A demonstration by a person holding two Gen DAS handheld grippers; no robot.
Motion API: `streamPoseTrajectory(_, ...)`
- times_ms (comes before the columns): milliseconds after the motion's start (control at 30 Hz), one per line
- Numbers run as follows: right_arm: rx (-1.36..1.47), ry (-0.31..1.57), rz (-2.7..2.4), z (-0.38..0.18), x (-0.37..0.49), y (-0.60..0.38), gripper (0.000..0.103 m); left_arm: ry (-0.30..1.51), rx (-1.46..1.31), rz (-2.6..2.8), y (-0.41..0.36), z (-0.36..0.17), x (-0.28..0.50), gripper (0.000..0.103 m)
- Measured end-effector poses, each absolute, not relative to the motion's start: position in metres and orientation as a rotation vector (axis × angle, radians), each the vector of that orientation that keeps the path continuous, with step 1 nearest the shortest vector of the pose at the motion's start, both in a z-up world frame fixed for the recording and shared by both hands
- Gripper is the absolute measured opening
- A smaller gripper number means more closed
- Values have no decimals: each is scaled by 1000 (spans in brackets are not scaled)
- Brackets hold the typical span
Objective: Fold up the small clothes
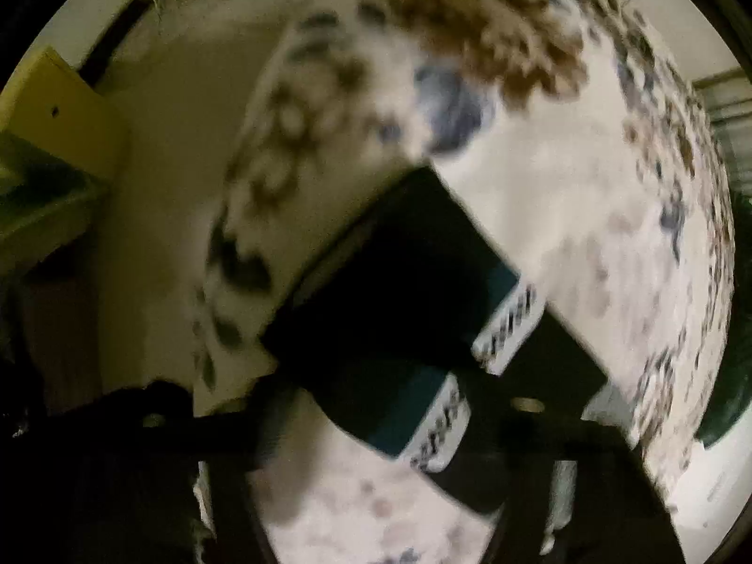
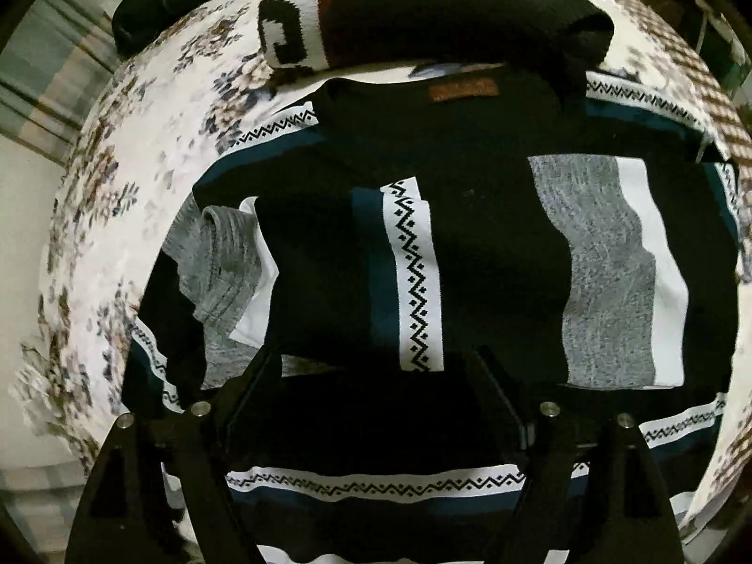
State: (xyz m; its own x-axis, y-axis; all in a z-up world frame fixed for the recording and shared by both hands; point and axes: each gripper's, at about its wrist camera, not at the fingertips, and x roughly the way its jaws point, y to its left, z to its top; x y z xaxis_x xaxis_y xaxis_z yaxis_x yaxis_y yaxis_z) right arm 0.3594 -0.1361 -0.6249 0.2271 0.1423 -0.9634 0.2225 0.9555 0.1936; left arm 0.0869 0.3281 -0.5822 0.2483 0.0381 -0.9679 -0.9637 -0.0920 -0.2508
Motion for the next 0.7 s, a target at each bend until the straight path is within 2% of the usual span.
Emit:
streamPoseTrajectory(33,274,1351,-81,-625,359,-133,84,931,-1325,1094,333,-577,91,10)
streamPoseTrajectory(100,176,1359,-131,-625,358,-130,84,916,-1278,1072,341,-569,98,9)
streamPoseTrajectory(133,116,1365,-157,-625,359,-128,93,904,-1233,1068,345,-561,103,8)
streamPoseTrajectory(200,44,1368,-190,-626,359,-126,98,907,-1136,1047,350,-544,117,8)
streamPoseTrajectory(300,-73,1341,-219,-624,360,-121,98,893,-959,999,353,-510,147,7)
streamPoseTrajectory(433,-88,1334,-204,-623,364,-120,98,877,-714,921,339,-469,176,7)
streamPoseTrajectory(700,-40,1325,-188,-626,371,-129,98,812,-373,691,259,-401,242,7)
